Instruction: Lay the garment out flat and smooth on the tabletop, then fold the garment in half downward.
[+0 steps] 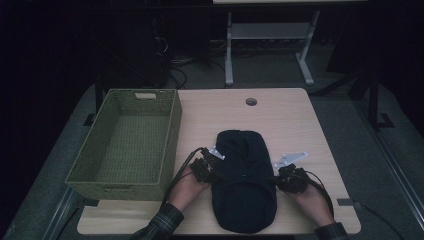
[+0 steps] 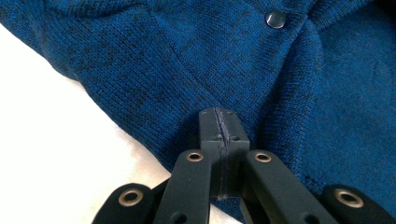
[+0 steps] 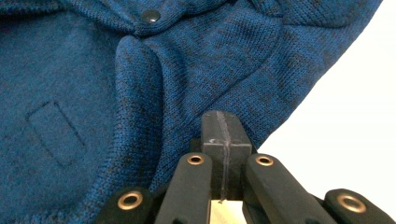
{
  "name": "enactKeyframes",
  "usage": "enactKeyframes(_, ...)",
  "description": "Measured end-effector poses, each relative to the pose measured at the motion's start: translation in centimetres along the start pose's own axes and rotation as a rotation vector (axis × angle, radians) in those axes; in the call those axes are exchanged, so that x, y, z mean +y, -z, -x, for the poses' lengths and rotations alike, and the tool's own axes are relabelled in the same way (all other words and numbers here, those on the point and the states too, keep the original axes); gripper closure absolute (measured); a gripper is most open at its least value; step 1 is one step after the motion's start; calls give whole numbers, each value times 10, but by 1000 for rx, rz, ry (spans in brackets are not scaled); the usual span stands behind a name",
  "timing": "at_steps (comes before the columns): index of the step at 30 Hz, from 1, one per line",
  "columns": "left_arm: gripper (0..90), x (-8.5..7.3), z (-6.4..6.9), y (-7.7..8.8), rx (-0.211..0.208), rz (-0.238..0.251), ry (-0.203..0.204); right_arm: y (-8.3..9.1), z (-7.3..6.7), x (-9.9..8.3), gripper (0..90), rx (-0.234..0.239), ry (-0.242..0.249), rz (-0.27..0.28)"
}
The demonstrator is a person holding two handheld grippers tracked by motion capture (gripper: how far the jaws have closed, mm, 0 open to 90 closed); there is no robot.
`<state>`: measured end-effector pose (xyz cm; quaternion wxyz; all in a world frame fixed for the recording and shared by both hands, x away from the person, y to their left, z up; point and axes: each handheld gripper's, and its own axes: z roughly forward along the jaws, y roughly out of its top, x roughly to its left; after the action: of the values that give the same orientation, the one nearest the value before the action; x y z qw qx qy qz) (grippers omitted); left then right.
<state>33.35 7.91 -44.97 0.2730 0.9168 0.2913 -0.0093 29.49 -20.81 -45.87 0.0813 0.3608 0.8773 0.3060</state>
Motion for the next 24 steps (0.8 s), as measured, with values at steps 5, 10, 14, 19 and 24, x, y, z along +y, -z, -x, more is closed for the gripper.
enactKeyframes(5, 900, -1, 4, 1, 1, -11, -13, 3, -7, -5, 898, 9, 20, -5)
enactKeyframes(10, 900, 0, 5, 1, 4, -17, -17, 4, -8, -6, 898, 13, 22, -2)
enactKeyframes(14, 900, 0, 5, 1, 4, -17, -13, 4, -8, -6, 897, 18, 23, -5)
enactKeyframes(19, 900, 1, 4, 1, 2, -22, -15, 5, -6, -6, 895, 29, 21, -1)
enactKeyframes(24, 866, 6, 1, 8, -3, -7, -1, 13, 2, 0, 825, 42, -5, 42)
